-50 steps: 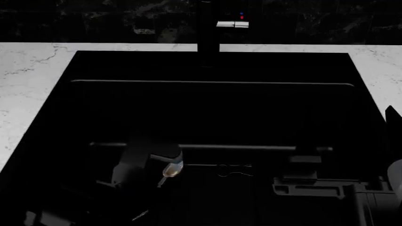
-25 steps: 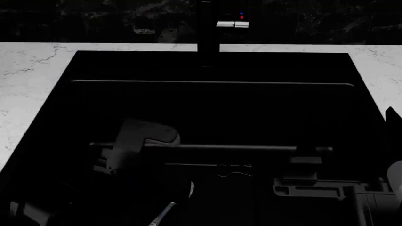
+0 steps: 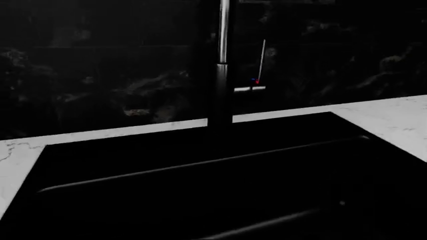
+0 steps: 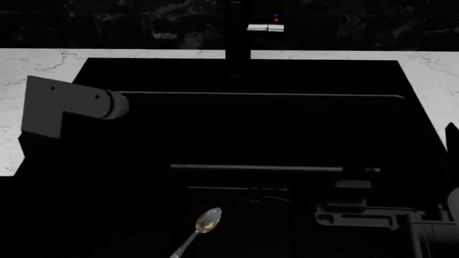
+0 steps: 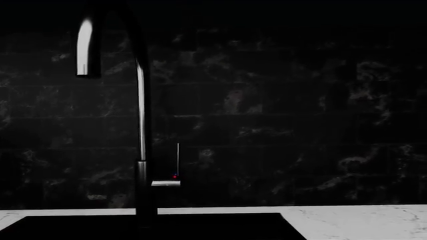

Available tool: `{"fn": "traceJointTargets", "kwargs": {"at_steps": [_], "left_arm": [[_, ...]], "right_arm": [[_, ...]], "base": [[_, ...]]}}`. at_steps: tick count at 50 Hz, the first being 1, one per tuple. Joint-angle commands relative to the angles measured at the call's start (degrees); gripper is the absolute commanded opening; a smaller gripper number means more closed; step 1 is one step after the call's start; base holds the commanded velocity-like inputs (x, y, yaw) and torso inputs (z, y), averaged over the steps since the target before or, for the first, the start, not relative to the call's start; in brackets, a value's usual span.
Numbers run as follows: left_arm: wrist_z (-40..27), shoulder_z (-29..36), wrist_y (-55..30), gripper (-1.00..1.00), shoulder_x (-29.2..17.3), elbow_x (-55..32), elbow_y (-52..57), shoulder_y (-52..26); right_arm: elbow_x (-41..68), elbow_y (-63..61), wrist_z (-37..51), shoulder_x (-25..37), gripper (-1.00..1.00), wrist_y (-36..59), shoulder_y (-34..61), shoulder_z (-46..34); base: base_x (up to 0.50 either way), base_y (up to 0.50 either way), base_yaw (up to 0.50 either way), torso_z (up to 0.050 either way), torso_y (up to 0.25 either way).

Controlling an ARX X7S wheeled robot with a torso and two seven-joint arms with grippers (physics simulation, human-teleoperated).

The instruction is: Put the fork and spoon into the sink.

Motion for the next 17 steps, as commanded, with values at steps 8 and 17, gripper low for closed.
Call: {"fn": "traceJointTargets", "kwargs": {"at_steps": [8,17], "left_arm": [[-9.8,-6.2,6.1,1.00,-14.2,0.2,27.2,15.9],[-9.9,-6.5,13.7,1.00,-18.7,7.7,33.6,29.7]], "right_arm": [[-0.7,0.2,0.0,0.1,1.00,-0.9,-0.9,0.1],[-1.2,-0.1,0.5,0.4,1.00,-1.6,-1.6,0.1]], "base": [[0.00,0.00,0.00,0.000,0.000],[0.00,0.00,0.00,0.000,0.000]]}}
